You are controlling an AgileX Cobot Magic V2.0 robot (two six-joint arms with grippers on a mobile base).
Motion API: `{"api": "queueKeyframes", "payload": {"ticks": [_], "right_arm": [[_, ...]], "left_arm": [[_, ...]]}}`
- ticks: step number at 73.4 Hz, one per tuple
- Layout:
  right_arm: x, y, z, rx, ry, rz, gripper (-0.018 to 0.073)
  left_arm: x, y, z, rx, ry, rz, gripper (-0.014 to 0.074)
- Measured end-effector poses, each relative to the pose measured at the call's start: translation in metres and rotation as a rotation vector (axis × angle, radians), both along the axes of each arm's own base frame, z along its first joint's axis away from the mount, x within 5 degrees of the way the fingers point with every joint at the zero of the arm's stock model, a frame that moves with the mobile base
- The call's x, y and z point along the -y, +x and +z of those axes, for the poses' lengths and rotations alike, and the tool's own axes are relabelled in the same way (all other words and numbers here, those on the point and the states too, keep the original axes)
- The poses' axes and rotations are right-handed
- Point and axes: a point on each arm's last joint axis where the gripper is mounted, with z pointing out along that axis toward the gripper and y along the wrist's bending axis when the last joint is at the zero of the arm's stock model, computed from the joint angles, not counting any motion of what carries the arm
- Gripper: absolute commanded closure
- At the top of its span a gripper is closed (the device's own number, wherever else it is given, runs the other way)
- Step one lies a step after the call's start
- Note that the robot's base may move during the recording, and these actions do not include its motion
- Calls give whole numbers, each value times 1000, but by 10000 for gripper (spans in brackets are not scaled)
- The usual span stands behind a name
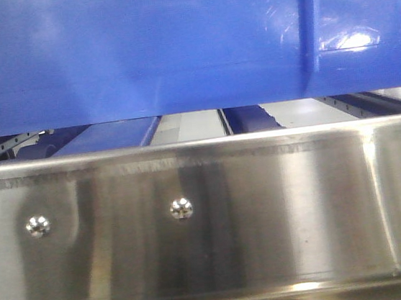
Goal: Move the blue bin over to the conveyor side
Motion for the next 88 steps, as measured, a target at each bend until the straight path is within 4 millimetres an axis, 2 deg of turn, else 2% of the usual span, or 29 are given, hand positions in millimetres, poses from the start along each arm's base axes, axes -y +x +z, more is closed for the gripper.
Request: {"api": "queueKeyframes", "payload": {"ticks": [61,70,73,78,82,88], "right_arm": [[0,-1,5,57,4,-2,629],[0,-1,7,67,16,-1,628],[0,-2,13,68,16,0,620],[0,-6,29,67,15,2,537],[1,-13,53,98,17,5,404],[1,-26,83,151,20,7,159]], "left_arm": [[0,0,0,0,0,0,613],[0,-1,5,53,1,-4,613],[0,-1,9,60,2,-3,612],[0,-5,24,59,3,2,575],[-1,-12,48,65,12,10,514],[-1,-22,84,73,18,22,366]]}}
